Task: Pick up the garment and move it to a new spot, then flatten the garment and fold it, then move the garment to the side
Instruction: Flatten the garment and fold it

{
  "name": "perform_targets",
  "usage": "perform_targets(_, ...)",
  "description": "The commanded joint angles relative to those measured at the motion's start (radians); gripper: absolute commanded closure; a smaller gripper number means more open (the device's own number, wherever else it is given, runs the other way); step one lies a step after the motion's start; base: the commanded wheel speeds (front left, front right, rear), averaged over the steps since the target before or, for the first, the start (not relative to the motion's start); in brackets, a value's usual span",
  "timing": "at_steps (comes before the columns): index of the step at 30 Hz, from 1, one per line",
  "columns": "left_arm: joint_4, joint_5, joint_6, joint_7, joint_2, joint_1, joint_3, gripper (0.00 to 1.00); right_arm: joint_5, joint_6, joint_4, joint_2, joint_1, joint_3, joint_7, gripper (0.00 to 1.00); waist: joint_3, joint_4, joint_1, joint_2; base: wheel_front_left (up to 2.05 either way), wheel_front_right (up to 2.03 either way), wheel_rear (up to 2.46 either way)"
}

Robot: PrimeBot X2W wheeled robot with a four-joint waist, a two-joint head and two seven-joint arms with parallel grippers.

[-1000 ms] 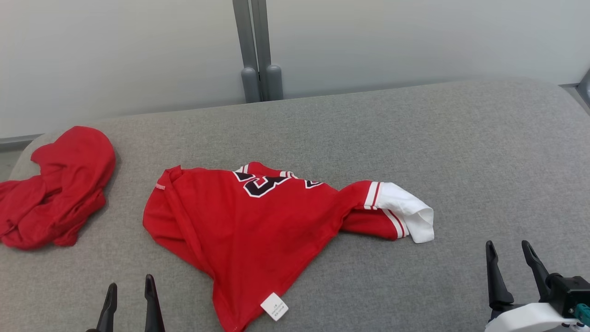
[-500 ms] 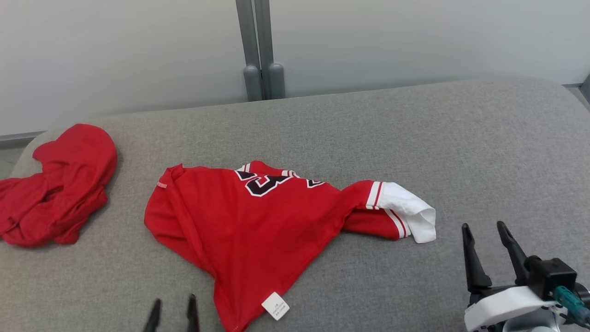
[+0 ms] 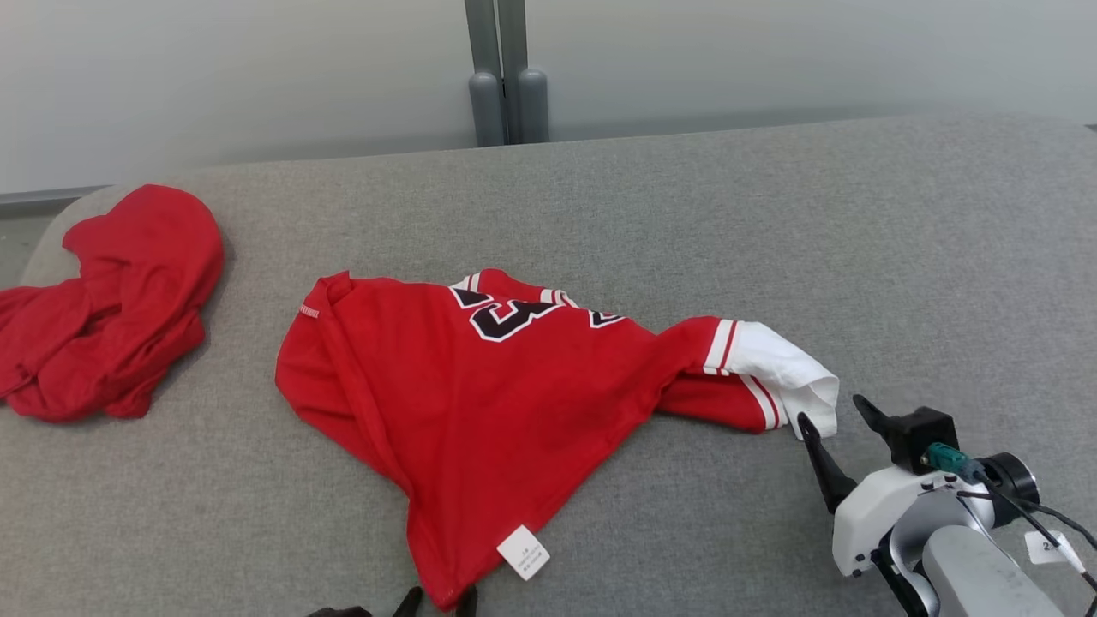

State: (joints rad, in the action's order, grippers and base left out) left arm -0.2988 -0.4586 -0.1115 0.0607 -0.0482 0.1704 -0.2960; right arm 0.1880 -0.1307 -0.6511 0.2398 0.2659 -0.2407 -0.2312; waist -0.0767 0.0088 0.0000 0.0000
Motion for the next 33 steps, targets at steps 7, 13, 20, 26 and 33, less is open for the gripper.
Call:
perform_targets(7, -0.074, -0.014, 0.011, -0.010, -0.004, -0.074, -0.030, 0.00, 0.079, 0.000, -0.129, 0.035, 0.118, -0.121, 0.029, 0.08, -0.071, 0.019, 0.0000, 0.0000, 0.00, 0.00, 0.00)
perform_targets(13, -0.106, -0.054, -0.002, -0.008, -0.007, -0.124, -0.051, 1.00, 0.188, 0.001, -0.159, 0.053, 0.149, -0.174, 0.021, 1.00, -0.089, 0.015, 0.0000, 0.0000, 0.00, 0.00, 0.00)
perform_targets(20, 0.209, -0.141, -0.013, -0.055, -0.065, -0.074, -0.041, 1.00, 0.375, 0.001, 0.149, 0.236, 0.069, -0.145, 0.018, 1.00, -0.081, -0.009, 0.0000, 0.0000, 0.00, 0.00, 0.00)
perform_targets(26, 0.709, -0.126, 0.020, -0.237, -0.171, -0.187, -0.004, 1.00, 0.458, 0.001, 0.699, 0.531, -0.020, 0.094, 0.172, 1.00, -0.154, -0.045, 0.0000, 0.0000, 0.00, 0.00, 0.00)
perform_targets(33, 0.767, -0.141, 0.070, -0.542, -0.216, -0.838, 0.088, 1.00, 0.504, 0.001, 0.929, 0.705, 0.263, 0.356, 0.435, 1.00, -0.397, -0.078, 0.0000, 0.0000, 0.00, 0.00, 0.00)
